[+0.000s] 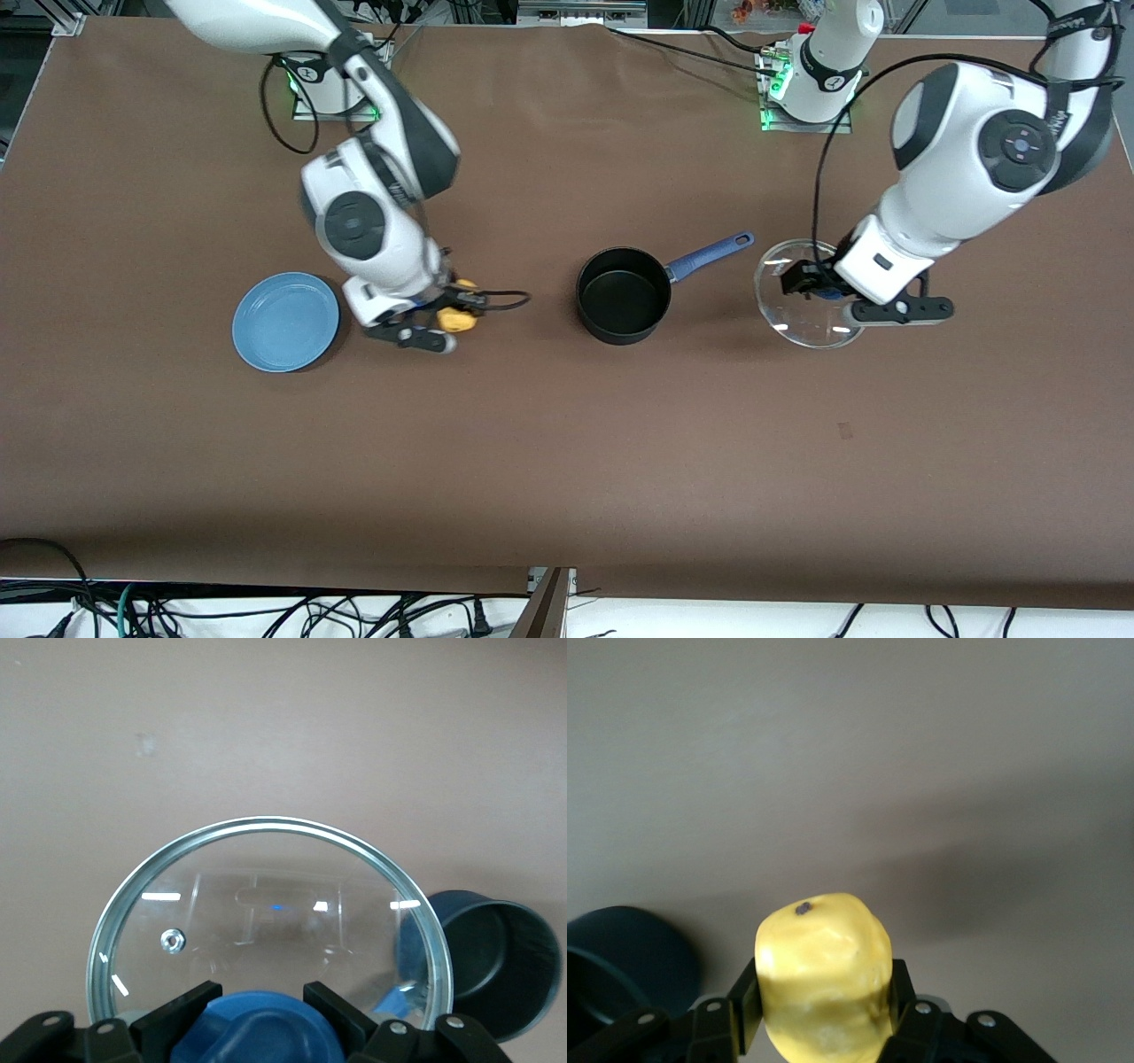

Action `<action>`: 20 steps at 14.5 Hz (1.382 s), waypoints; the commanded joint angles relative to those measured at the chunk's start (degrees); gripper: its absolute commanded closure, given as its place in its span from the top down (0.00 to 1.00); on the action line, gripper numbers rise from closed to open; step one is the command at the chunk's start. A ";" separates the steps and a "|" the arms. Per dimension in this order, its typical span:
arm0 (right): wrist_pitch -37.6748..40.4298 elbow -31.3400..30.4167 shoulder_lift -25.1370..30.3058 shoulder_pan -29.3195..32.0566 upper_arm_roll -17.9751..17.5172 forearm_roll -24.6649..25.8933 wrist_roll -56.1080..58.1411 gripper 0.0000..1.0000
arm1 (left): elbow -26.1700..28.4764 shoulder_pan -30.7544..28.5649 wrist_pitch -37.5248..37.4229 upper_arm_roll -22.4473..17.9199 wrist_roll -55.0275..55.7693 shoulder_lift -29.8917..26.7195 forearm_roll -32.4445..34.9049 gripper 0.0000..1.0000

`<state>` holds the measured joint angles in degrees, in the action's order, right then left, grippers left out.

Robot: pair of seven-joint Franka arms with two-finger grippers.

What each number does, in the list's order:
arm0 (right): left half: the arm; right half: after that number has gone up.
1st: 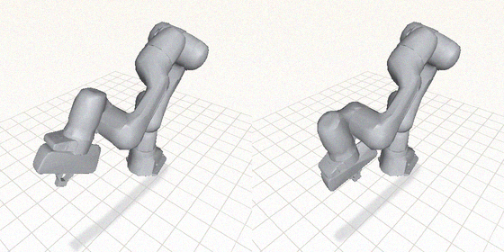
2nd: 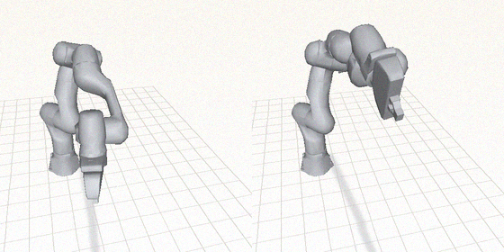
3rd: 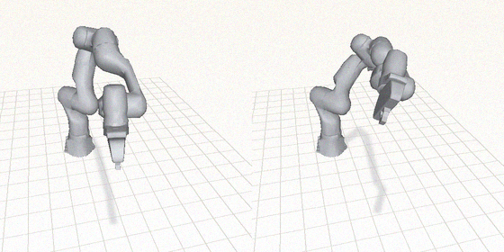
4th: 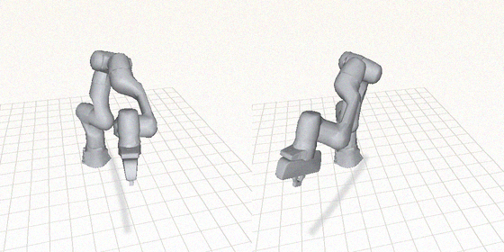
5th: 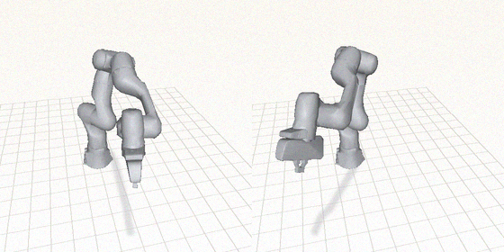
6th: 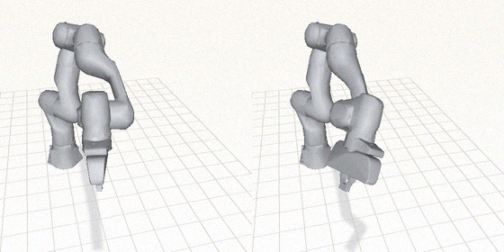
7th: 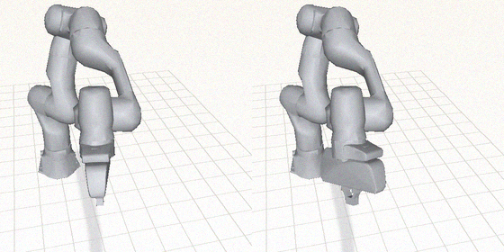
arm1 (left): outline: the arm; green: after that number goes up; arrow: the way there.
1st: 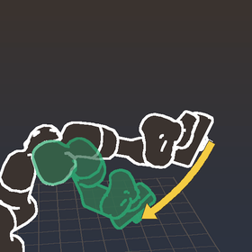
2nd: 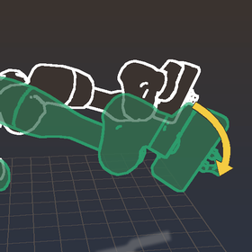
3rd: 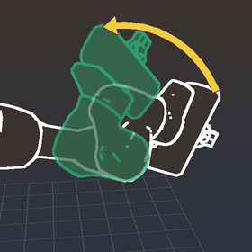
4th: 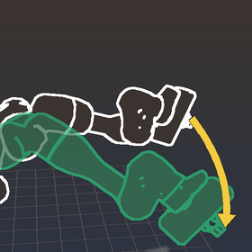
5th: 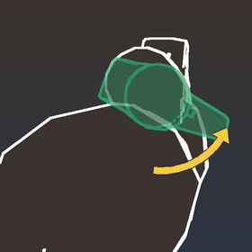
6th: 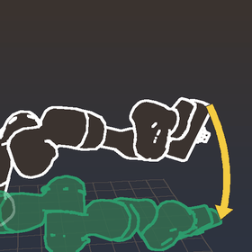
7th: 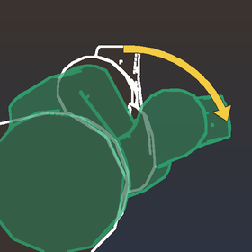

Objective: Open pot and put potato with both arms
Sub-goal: 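Lift the lid aside with the left gripper while the right gripper carries the potato, then lower the potato into the saucepan and open the right gripper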

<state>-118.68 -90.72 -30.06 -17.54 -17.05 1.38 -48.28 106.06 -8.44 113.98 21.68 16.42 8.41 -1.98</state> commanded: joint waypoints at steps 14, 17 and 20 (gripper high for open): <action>-18.06 10.30 -14.14 -16.83 0.44 0.03 -36.79 0.46 | 14.60 -9.93 21.43 0.47 -12.91 4.86 6.80 0.47; -22.11 10.30 -15.90 -18.14 0.53 0.12 -39.61 0.46 | 17.42 -11.59 27.33 0.47 -12.91 6.44 7.17 0.47; -22.47 10.30 -16.34 -18.23 0.62 0.12 -39.52 0.50 | 18.83 -12.91 30.58 0.38 -12.91 8.55 7.35 0.45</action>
<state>-141.04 -82.32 -45.54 -35.03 -16.96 1.38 -86.63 123.74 -19.63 141.78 21.59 4.57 16.47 4.35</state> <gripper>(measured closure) 0.405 0.542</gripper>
